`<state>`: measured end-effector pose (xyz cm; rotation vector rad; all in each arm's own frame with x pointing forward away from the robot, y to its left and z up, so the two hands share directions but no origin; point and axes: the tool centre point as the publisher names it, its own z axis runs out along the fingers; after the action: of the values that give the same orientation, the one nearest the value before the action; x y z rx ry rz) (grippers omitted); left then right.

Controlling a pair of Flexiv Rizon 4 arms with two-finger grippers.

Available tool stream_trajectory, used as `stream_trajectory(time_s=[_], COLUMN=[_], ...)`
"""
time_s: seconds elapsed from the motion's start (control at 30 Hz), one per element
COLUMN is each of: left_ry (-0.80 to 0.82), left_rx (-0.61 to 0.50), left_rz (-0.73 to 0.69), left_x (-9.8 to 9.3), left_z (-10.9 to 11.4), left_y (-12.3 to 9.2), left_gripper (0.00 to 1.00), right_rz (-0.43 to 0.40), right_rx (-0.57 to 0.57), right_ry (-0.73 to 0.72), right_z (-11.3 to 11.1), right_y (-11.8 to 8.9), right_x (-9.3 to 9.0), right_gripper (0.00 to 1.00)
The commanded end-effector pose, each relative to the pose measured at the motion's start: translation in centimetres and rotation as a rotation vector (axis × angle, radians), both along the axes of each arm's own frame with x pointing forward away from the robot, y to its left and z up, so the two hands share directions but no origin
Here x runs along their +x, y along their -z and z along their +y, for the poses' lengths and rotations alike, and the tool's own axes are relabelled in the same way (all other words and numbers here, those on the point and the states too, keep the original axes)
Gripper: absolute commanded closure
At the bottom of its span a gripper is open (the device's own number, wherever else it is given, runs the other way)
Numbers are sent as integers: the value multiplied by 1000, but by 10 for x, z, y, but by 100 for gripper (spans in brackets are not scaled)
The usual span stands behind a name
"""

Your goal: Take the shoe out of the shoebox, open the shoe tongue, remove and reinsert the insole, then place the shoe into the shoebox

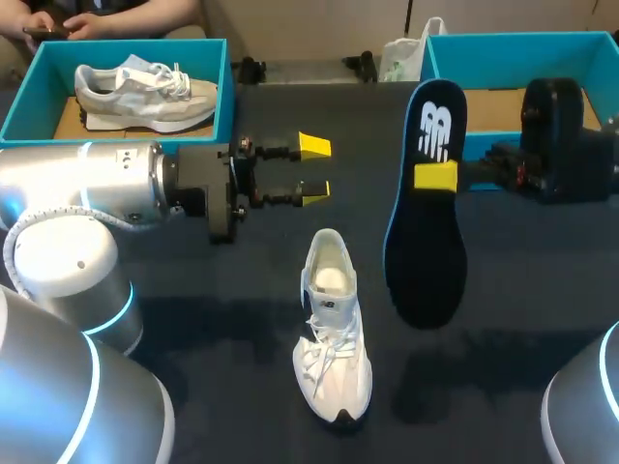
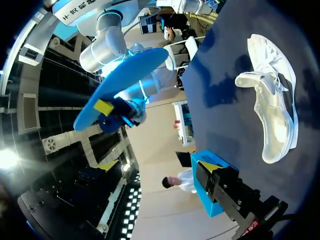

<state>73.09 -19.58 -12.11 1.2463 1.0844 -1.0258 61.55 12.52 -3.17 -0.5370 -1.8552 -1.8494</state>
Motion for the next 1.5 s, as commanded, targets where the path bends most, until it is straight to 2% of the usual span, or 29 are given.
stream_trajectory(time_s=[0.03,0.5,0.57,0.67,0.83,0.87,1.33,1.5], left_ry=[-16,-16,-16,-16,-16,-16,-16,-16], left_rx=[-3,-3,-3,-3,-3,-3,-3,-3], left_rz=[-1,-1,-1,-1,-1,-1,-1,-1], left_x=[-4,-4,-4,-4,-4,-4,-4,-4], left_z=[0,0,0,0,0,0,0,0], left_y=[0,0,0,0,0,0,0,0], left_gripper=[0,0,0,0,0,0,0,0], right_rz=[29,29,65,143,303,357,357,534], right_rx=[5,5,52,30,28,6,6,2], right_ry=[-92,-92,-61,-55,-30,-17,-17,-58], right_z=[-4,-4,-6,-7,-3,-3,-3,1], right_y=[13,13,13,12,26,33,33,46], right_x=[56,56,72,98,131,133,133,146], right_gripper=[100,100,100,100,100,100,100,100])
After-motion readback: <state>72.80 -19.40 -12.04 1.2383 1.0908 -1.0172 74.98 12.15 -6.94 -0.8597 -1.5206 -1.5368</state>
